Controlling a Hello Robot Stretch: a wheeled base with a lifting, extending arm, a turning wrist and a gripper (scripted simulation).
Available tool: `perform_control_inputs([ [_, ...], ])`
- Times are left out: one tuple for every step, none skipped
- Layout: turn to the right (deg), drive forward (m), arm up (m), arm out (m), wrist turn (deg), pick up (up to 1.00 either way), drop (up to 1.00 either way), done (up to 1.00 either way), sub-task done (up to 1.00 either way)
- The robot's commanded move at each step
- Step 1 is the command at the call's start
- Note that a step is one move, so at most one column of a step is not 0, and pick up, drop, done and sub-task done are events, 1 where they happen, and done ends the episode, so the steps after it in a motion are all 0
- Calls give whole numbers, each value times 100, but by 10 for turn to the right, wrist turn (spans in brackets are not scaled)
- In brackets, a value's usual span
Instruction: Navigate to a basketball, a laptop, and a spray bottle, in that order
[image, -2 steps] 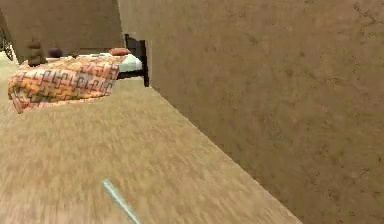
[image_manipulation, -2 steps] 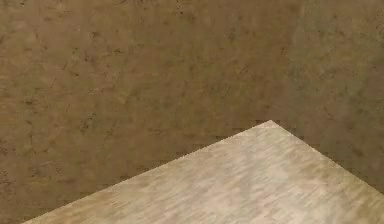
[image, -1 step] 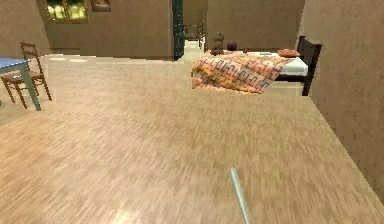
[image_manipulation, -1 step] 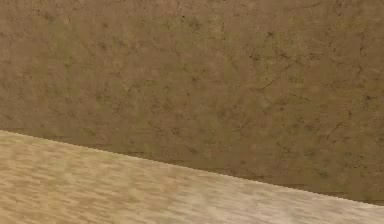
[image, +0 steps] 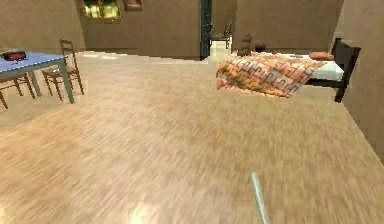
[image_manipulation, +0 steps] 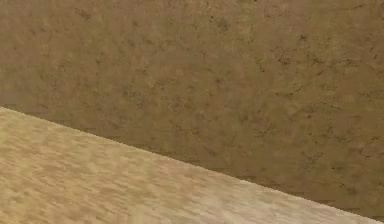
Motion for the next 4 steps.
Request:
perform_control_inputs([
  [0,100,0,0,0,0,0,0,0],
  [0,100,0,0,0,0,0,0,0],
  [0,100,0,0,0,0,0,0,0],
  [-30,0,0,0,0,0,0,0,0],
])
